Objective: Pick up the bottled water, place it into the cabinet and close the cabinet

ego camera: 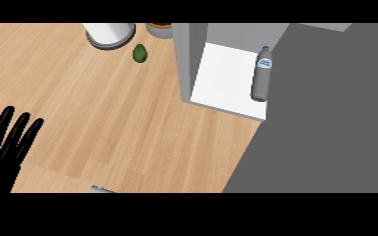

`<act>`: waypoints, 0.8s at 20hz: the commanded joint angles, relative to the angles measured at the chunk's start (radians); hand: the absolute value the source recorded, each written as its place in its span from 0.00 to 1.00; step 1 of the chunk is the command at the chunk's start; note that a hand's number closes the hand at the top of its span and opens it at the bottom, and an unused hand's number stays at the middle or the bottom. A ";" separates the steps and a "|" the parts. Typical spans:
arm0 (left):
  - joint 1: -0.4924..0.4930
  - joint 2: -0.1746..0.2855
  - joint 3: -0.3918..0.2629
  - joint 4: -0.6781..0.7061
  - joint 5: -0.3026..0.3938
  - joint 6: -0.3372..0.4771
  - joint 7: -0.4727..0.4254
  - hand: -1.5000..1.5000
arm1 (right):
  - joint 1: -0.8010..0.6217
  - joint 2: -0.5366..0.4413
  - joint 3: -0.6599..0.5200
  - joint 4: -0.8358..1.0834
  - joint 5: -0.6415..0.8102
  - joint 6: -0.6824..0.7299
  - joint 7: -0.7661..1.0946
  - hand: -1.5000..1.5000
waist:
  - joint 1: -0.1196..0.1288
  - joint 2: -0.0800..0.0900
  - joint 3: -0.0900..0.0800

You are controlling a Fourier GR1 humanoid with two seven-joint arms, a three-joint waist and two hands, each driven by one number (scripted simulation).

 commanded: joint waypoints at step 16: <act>-0.006 0.019 0.030 0.033 0.027 -0.047 0.004 0.00 | -0.121 0.050 0.093 0.024 -0.046 0.001 0.122 1.00 | 0.003 0.026 -0.005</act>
